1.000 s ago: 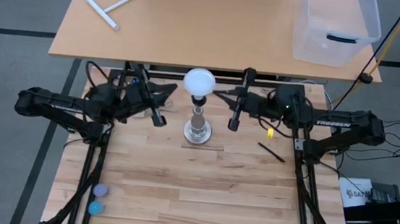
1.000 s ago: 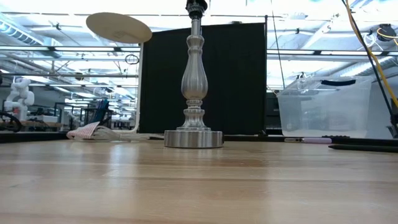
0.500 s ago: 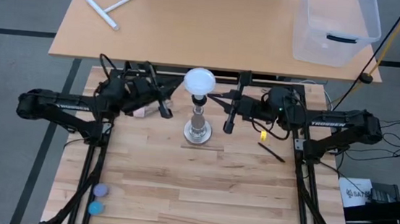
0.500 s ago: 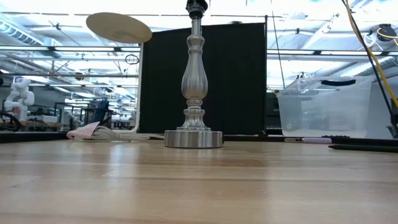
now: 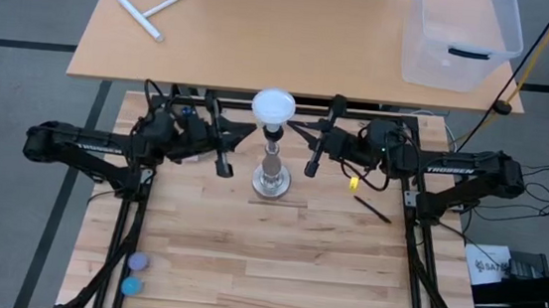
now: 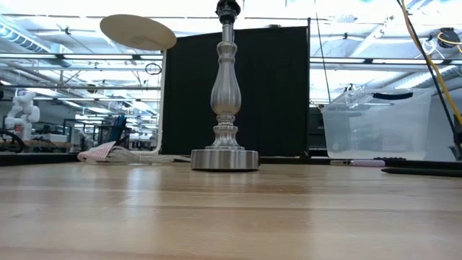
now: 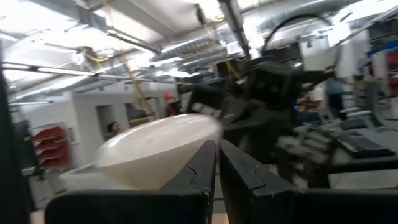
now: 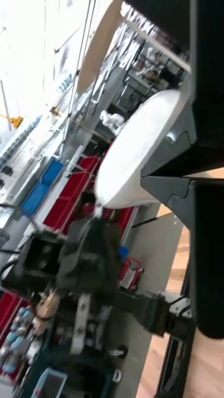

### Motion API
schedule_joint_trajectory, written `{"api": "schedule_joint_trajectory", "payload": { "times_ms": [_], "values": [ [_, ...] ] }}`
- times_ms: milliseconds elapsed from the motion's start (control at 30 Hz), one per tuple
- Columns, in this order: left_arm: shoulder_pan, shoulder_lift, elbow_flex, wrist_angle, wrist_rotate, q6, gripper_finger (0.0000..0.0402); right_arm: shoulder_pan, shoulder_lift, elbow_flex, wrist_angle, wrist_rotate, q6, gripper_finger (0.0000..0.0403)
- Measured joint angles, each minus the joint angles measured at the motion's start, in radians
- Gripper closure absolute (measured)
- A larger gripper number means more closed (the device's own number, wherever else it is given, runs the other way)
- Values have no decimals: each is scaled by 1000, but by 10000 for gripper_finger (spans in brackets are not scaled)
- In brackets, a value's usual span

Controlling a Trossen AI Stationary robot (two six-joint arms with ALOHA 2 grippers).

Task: Screw lightbulb
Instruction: Remove the lightbulb from the lamp

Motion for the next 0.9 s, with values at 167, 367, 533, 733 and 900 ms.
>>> {"api": "schedule_joint_trajectory", "payload": {
  "times_ms": [167, 367, 533, 733, 900],
  "values": [
    [-21, 0, 0, 0, 26, 3, 376, 1, 0, 0, -20, 53, -7, 403],
    [-29, -6, 0, 3, -36, 35, 376, 8, -1, 0, -76, 108, -12, 403],
    [-28, -10, 0, 28, -133, 49, 376, 43, -1, 0, -128, 100, -11, 403],
    [-7, -10, 0, 72, -182, 51, 376, 94, -1, 0, -160, 10, -27, 403],
    [47, -9, 0, 84, -195, 5, 376, 111, -1, 0, -106, -5, -85, 403]
  ]
}}
